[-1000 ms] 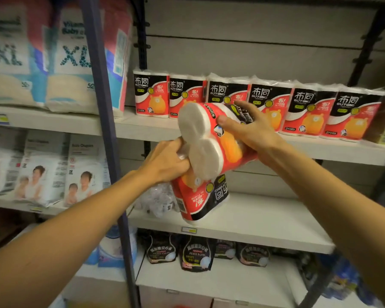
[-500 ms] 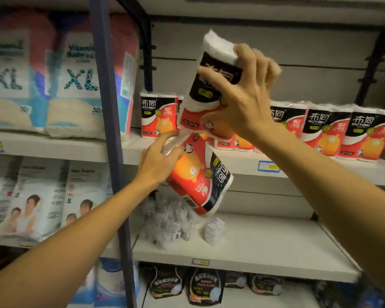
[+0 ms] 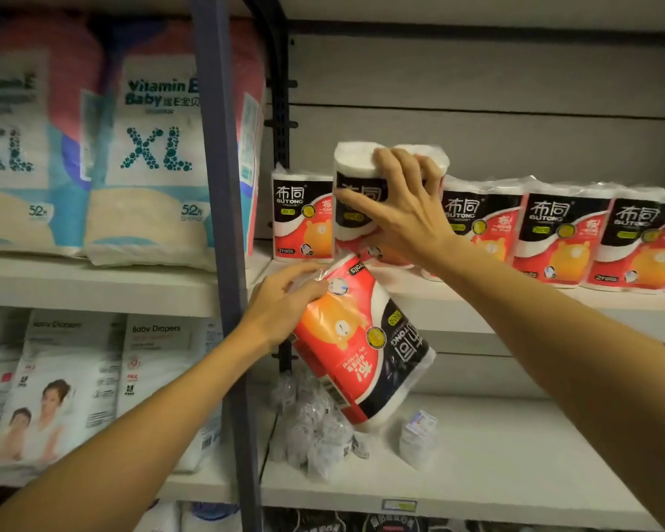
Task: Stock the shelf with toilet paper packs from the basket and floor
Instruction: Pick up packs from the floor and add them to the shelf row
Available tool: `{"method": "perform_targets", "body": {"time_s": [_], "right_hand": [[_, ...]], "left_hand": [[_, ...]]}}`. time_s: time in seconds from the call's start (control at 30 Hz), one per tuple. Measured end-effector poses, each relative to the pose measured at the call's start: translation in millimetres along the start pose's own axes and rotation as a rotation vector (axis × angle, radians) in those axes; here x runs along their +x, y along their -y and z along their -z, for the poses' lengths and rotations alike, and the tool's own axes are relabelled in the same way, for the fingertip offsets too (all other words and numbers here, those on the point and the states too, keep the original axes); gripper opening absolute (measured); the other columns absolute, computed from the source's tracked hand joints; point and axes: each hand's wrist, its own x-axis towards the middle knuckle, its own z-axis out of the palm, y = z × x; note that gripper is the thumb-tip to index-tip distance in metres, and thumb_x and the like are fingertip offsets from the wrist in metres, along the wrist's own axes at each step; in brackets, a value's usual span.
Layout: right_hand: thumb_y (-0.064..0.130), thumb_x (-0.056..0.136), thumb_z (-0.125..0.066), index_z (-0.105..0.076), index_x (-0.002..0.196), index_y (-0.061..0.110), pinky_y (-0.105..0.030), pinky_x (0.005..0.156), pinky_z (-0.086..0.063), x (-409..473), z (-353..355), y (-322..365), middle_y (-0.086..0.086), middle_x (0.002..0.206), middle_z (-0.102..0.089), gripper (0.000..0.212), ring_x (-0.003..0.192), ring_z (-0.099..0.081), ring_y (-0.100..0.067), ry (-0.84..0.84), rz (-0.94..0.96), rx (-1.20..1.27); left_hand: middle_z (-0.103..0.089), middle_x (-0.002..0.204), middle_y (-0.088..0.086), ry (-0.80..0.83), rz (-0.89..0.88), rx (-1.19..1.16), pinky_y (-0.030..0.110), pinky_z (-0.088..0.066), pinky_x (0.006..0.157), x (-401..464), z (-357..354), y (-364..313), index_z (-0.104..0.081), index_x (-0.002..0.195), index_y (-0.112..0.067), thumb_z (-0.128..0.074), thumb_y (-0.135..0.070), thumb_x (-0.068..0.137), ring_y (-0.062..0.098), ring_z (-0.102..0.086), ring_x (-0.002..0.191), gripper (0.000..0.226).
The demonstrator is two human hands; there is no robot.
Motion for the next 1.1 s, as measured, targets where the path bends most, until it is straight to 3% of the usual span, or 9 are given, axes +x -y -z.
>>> {"method": "perform_targets", "body": {"time_s": [0.1, 0.27, 0.37, 0.53, 0.7, 0.87, 0.93, 1.0, 1.1], "right_hand": [[0.063, 0.06, -0.074, -0.035, 0.136, 0.041, -0.048, 0.102, -0.017, -5.3, -21.4, 2.6, -0.017, 0.136, -0.024, 0.088, 0.126, -0.026, -0.037, 0.091, 0.013, -0.027], [0.059, 0.058, -0.081, -0.04, 0.137, 0.04, -0.051, 0.105, -0.016, -12.2, -45.9, 5.5, -0.02, 0.135, -0.034, 0.091, 0.126, -0.03, -0.038, 0.261, -0.021, -0.039], [0.058, 0.053, -0.086, -0.041, 0.136, 0.038, -0.057, 0.108, -0.013, -13.6, -50.7, -1.2, -0.025, 0.136, -0.042, 0.097, 0.129, -0.034, -0.043, 0.365, -0.135, -0.008], [0.058, 0.058, -0.084, -0.032, 0.145, 0.039, -0.064, 0.11, -0.016, -2.0, -47.2, -8.9, -0.025, 0.148, -0.029, 0.103, 0.138, -0.025, -0.043, 0.613, -0.156, -0.052], [0.055, 0.063, -0.083, -0.023, 0.148, 0.04, -0.061, 0.112, -0.012, 2.5, -46.2, -5.6, -0.023, 0.151, -0.021, 0.105, 0.142, -0.016, -0.041, 0.656, -0.164, -0.053], [0.055, 0.08, -0.069, -0.018, 0.15, 0.043, -0.063, 0.113, 0.001, 4.3, -39.4, -11.2, -0.021, 0.16, 0.008, 0.087, 0.147, 0.008, -0.042, 0.697, -0.206, 0.106], [0.044, 0.089, -0.063, -0.027, 0.149, 0.038, -0.061, 0.114, -0.003, 4.6, -27.6, -14.7, -0.019, 0.161, -0.001, 0.07, 0.148, -0.001, -0.039, 0.563, -0.262, 0.207], [0.034, 0.094, -0.058, -0.044, 0.141, 0.028, -0.055, 0.113, -0.017, 5.4, -16.2, -18.3, -0.018, 0.154, -0.03, 0.05, 0.142, -0.027, -0.036, 0.404, -0.359, 0.301], [0.034, 0.096, -0.053, -0.063, 0.116, 0.017, -0.039, 0.091, -0.044, 11.2, 0.3, -23.5, -0.012, 0.116, -0.064, 0.028, 0.109, -0.058, -0.03, 0.3, -0.618, 0.485]], "left_hand": [[-0.065, 0.107, -0.009, 0.038, 0.0, -0.016, 0.021, -0.052, 0.069, 12.9, 8.0, 6.0, -0.064, 0.098, -0.042, -0.064, -0.041, 0.074, 0.01, -0.067, 0.09, 0.024], [-0.07, 0.099, -0.011, 0.046, -0.026, -0.024, 0.03, -0.055, 0.077, 28.1, 19.3, 8.4, -0.068, 0.092, -0.043, -0.062, -0.042, 0.072, 0.01, -0.07, 0.087, 0.02], [-0.071, 0.102, -0.005, 0.042, -0.035, -0.028, 0.037, -0.058, 0.081, 36.5, 25.1, 9.4, -0.069, 0.104, -0.035, -0.062, -0.044, 0.073, 0.013, -0.071, 0.087, 0.033], [-0.072, 0.102, 0.0, 0.011, -0.052, -0.039, 0.039, -0.058, 0.081, 45.8, 32.4, 7.4, -0.07, 0.108, -0.027, -0.061, -0.045, 0.076, 0.019, -0.071, 0.089, 0.038], [-0.074, 0.095, -0.003, -0.054, -0.062, -0.053, 0.03, -0.054, 0.071, 46.8, 37.3, 3.3, -0.071, 0.098, -0.034, -0.06, -0.043, 0.075, 0.015, -0.071, 0.083, 0.028], [-0.073, 0.091, -0.008, -0.129, -0.054, -0.086, 0.031, -0.055, 0.074, 43.7, 39.9, -1.4, -0.071, 0.088, -0.039, -0.061, -0.042, 0.073, 0.011, -0.069, 0.082, 0.018], [-0.073, 0.091, -0.008, -0.172, -0.054, -0.121, 0.028, -0.053, 0.073, 42.8, 38.4, -4.2, -0.071, 0.088, -0.038, -0.06, -0.04, 0.072, 0.011, -0.068, 0.084, 0.019], [-0.072, 0.095, -0.003, -0.199, -0.057, -0.164, 0.03, -0.053, 0.073, 41.4, 35.0, -8.0, -0.07, 0.093, -0.034, -0.059, -0.041, 0.073, 0.015, -0.068, 0.087, 0.024], [-0.068, 0.102, 0.001, -0.228, -0.077, -0.215, 0.031, -0.053, 0.073, 40.0, 24.7, -14.3, -0.065, 0.102, -0.03, -0.056, -0.043, 0.077, 0.017, -0.066, 0.09, 0.029]]}}
